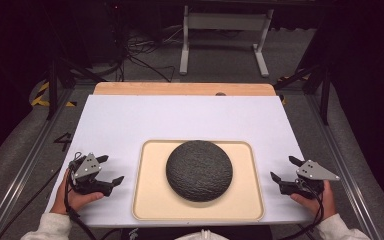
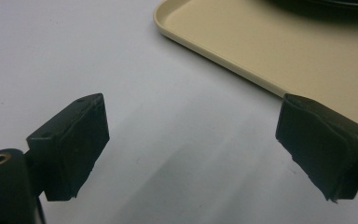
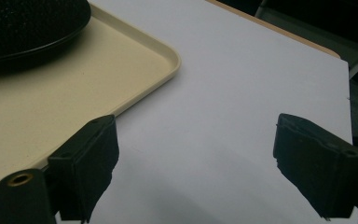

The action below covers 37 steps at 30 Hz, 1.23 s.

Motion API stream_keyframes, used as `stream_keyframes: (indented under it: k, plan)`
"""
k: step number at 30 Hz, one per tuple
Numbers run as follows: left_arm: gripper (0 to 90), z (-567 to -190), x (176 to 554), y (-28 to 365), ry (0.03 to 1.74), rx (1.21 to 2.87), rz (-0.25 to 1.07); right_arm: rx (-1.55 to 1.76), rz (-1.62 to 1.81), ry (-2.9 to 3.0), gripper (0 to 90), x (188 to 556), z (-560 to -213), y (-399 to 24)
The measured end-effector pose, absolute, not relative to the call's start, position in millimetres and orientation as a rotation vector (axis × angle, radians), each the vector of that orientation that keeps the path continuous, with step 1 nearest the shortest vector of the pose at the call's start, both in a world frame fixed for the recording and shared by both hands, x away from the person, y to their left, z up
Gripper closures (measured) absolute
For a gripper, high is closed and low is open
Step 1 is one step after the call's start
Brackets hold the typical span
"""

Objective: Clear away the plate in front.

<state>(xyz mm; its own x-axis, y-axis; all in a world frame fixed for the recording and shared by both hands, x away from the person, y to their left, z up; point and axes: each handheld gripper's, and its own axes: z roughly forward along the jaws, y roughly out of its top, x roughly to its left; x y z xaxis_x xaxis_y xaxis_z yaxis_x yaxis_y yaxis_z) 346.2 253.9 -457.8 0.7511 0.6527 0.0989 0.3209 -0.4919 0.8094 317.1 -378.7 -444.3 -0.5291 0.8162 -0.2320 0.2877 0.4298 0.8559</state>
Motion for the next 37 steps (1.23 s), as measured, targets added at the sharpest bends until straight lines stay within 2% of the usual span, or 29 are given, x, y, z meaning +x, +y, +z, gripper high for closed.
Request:
stream_keyframes:
  k: [37]
  plan:
    - [10.2,-460.5,347.7,248.2,0.731,2.135,0.5,0.944,1.054,2.039,13.3,317.1,-445.7,-378.9]
